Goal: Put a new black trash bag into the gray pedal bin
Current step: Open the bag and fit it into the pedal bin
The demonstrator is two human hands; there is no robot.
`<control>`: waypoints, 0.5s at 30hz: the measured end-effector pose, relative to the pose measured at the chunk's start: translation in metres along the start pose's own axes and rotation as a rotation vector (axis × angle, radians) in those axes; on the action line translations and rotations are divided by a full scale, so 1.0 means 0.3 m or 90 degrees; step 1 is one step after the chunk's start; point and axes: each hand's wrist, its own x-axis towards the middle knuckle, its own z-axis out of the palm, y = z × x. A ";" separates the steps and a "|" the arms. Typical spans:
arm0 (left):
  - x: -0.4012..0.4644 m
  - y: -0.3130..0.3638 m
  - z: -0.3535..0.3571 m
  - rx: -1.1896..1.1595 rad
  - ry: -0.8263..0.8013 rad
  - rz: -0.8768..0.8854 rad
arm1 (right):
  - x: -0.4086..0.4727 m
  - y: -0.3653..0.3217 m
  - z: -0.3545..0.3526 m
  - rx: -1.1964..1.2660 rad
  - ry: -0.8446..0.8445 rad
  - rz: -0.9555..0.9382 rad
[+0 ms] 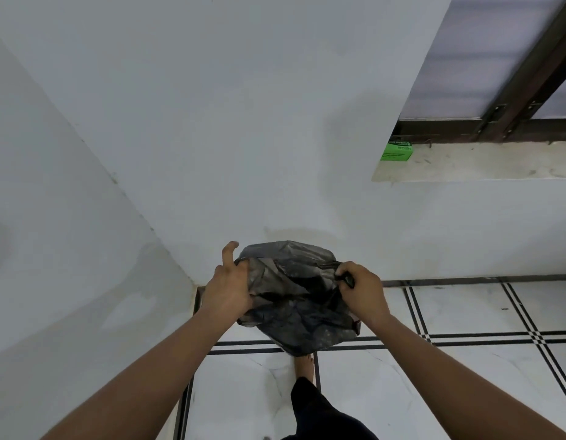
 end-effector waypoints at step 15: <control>0.143 -0.017 0.319 0.043 -0.165 -0.098 | 0.158 0.216 0.282 0.134 -0.117 0.255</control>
